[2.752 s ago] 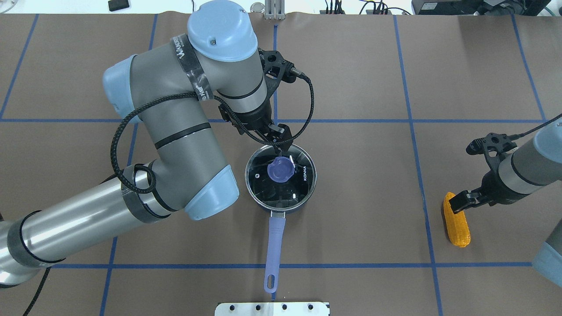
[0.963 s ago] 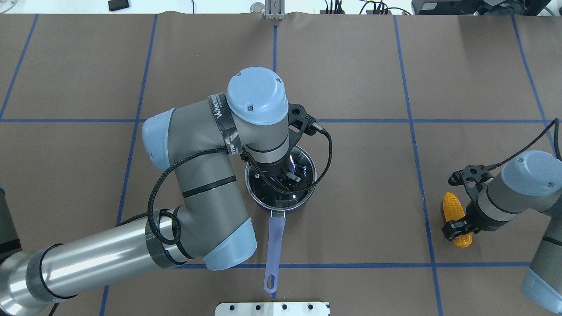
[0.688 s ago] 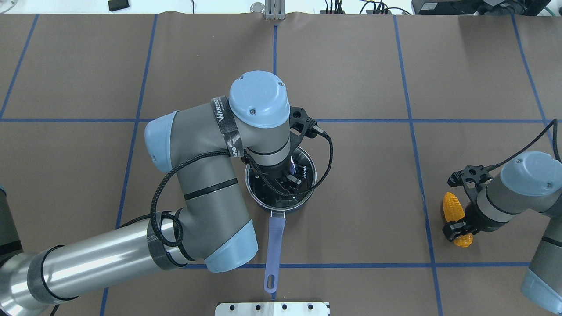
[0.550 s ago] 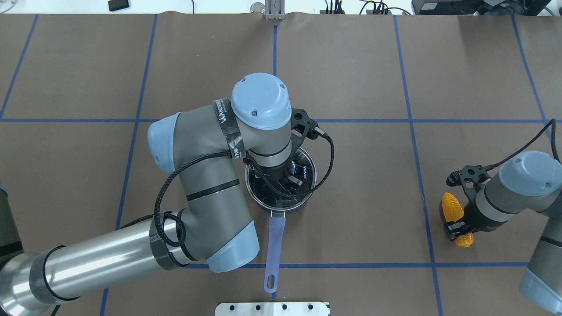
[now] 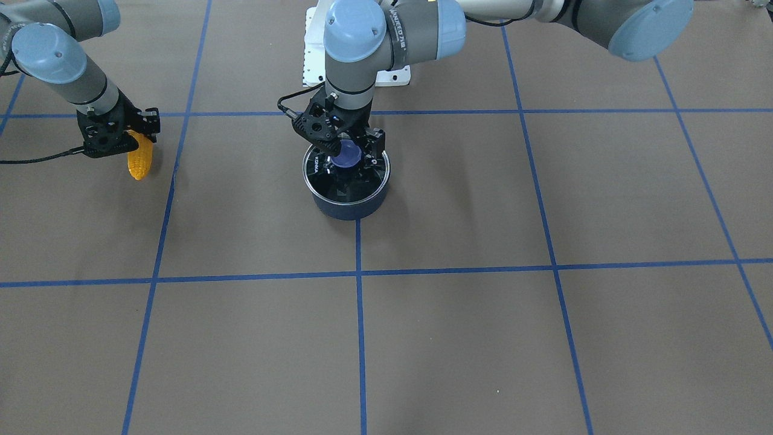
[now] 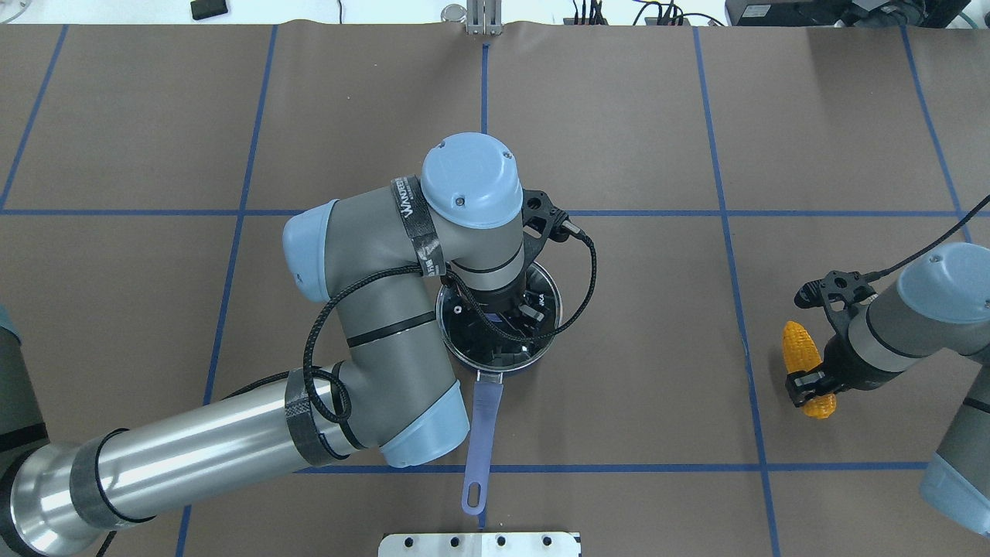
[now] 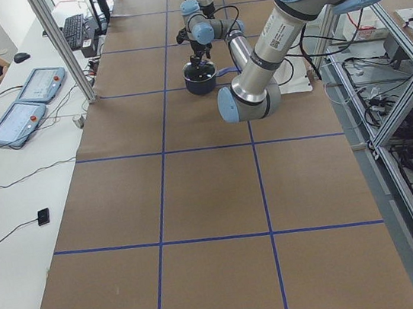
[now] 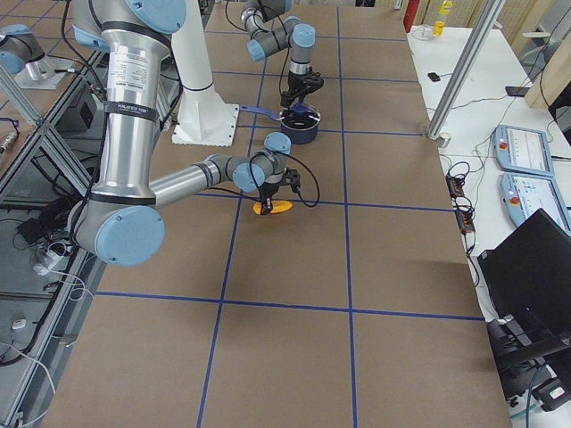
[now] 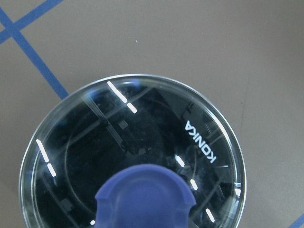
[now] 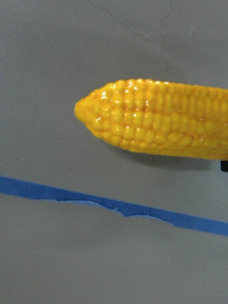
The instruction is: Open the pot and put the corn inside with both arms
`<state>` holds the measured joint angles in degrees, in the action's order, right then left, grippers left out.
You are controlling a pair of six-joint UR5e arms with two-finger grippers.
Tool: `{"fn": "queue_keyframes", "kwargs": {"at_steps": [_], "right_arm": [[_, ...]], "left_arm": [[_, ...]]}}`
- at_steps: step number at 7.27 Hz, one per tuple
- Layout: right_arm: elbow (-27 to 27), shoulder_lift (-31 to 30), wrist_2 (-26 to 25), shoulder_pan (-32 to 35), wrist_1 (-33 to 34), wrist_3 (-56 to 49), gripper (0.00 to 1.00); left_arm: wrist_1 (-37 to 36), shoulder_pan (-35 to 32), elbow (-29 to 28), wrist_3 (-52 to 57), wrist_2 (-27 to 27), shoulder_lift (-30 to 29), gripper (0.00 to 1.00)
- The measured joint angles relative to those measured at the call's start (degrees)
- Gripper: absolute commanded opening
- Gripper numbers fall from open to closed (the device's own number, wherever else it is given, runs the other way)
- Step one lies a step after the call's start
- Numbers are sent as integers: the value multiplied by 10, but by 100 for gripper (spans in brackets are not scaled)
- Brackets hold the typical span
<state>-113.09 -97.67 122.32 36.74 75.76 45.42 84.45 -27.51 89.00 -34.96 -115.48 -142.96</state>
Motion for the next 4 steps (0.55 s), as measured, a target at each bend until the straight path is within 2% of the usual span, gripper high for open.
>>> {"fn": "queue_keyframes", "kwargs": {"at_steps": [2,4], "right_arm": [[-5,3,3,8,2,-1,23],[-6,7,4,10,3,-1,23]], "left_arm": [[2,-3,2,-1,-1,-2,98],[2,-10,4,-1,-3,-2,88]]}}
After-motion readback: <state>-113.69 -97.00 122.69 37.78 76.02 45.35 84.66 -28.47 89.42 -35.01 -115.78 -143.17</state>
